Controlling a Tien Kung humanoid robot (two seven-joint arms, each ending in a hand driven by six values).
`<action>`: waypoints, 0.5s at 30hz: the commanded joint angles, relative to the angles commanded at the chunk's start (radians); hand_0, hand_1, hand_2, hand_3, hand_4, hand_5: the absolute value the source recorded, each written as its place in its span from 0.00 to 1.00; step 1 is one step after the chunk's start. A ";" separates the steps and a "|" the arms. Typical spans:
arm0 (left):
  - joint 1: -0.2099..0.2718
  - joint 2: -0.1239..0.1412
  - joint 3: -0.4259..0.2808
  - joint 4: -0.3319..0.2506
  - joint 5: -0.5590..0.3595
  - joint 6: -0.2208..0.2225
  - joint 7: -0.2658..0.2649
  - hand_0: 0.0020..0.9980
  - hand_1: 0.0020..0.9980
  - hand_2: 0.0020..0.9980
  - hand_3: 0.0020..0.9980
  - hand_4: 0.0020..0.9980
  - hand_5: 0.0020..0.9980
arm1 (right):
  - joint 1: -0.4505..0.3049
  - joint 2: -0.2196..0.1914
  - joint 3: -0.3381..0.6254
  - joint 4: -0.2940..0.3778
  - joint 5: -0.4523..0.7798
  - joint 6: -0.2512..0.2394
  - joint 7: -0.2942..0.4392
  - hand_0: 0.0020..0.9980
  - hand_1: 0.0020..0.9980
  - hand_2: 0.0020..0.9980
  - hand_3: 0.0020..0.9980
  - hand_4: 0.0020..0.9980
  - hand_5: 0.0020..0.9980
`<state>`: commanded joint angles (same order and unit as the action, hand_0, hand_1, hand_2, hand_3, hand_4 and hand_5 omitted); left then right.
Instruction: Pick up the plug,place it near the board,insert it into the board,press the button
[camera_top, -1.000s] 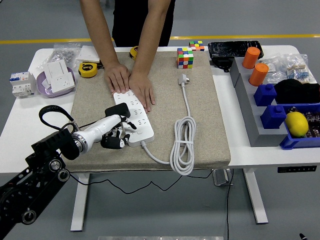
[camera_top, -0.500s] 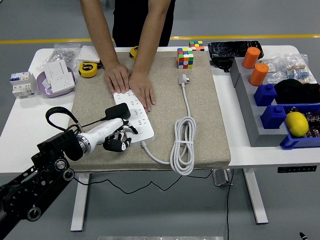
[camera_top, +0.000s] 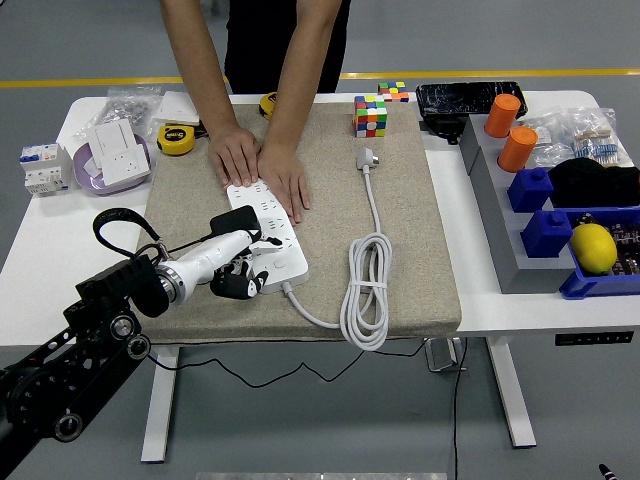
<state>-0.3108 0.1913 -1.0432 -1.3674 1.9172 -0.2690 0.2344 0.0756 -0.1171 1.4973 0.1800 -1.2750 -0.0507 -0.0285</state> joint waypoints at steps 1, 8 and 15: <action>0.001 0.000 0.001 0.001 0.002 -0.005 0.003 0.14 0.01 0.15 0.88 0.50 0.00 | 0.000 0.000 0.001 0.000 -0.001 0.000 -0.001 0.84 0.76 0.75 0.77 1.00 0.92; 0.003 0.006 0.003 -0.014 0.005 -0.037 0.023 0.14 0.01 0.15 0.86 0.50 0.00 | 0.000 0.001 0.003 0.000 0.000 -0.001 -0.001 0.84 0.76 0.75 0.77 1.00 0.92; 0.004 0.008 0.004 -0.026 0.003 -0.041 0.025 0.14 0.01 0.15 0.83 0.50 0.00 | 0.001 0.001 0.005 0.000 -0.001 -0.001 0.000 0.84 0.76 0.75 0.77 1.00 0.92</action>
<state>-0.3070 0.1991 -1.0387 -1.3936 1.9199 -0.3101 0.2598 0.0764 -0.1161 1.5026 0.1800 -1.2762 -0.0516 -0.0288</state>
